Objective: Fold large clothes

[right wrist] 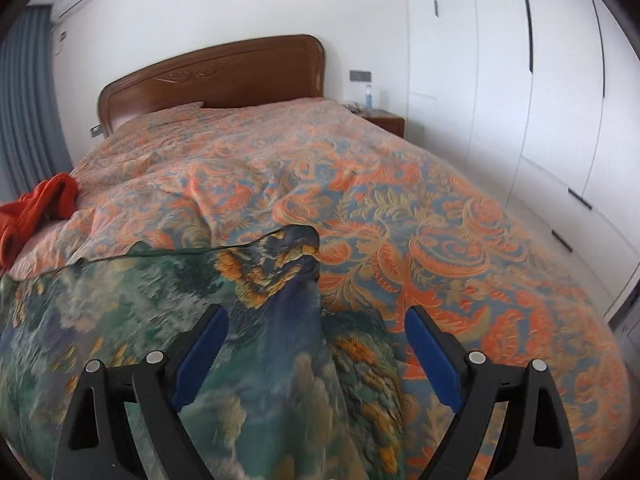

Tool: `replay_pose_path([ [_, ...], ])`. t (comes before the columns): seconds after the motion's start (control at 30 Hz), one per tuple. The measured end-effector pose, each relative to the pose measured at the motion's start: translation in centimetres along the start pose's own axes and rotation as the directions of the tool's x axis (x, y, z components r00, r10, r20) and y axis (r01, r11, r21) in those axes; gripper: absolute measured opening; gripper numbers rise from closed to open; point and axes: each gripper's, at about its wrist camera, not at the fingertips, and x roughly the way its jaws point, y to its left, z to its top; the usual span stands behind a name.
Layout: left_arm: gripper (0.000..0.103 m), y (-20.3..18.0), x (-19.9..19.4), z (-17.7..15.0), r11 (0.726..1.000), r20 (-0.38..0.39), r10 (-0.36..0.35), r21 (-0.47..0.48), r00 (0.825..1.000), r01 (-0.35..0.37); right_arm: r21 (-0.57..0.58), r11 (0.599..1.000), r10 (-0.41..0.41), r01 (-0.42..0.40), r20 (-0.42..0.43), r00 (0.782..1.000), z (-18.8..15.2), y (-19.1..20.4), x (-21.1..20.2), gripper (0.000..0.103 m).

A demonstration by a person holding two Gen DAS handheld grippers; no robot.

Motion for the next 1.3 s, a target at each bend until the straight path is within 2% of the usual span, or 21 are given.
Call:
replay_pose_path([
  [0.13,0.099,-0.5,-3.0,-1.9,0.998,0.004,-0.036,0.042,0.999,0.036,-0.066,0.994,0.085,-0.083,0.028,0.996,-1.9,0.9,-4.7,0.092],
  [0.33,0.099,-1.8,-5.2,-5.0,0.992,-0.047,-0.098,0.073,0.994,0.102,-0.104,0.978,0.182,-0.183,-0.015,0.983,-6.4,2.1,-9.2,0.092],
  [0.57,0.099,-4.1,-6.6,-6.3,0.983,-0.075,-0.127,0.121,0.989,0.136,-0.110,0.972,0.203,-0.210,-0.072,0.977,-9.8,3.0,-10.4,0.092],
  [0.7,0.099,-5.1,-7.5,-6.3,0.977,-0.066,-0.141,0.150,0.988,0.149,-0.088,0.975,0.198,-0.204,-0.076,0.977,-10.2,3.0,-10.4,0.092],
  [0.87,0.099,-7.9,-8.2,-6.3,0.954,-0.084,-0.207,0.205,0.975,0.220,-0.001,0.976,0.218,-0.219,-0.057,0.974,-10.3,2.2,-11.0,0.092],
  [1.0,0.099,-11.1,-7.1,-5.7,0.934,-0.128,-0.239,0.241,0.962,0.264,0.099,0.957,0.278,-0.272,-0.055,0.959,-11.4,1.6,-11.6,0.092],
  [1.13,0.099,-14.5,-3.8,-2.9,0.919,-0.166,-0.241,0.277,0.956,0.280,0.165,0.937,0.320,-0.307,-0.057,0.946,-12.8,1.1,-12.2,0.092],
  [1.3,0.099,-16.5,3.0,3.2,0.949,-0.218,-0.212,0.186,0.953,0.254,0.207,0.915,0.366,-0.347,-0.060,0.929,-13.5,0.4,-13.5,0.092],
])
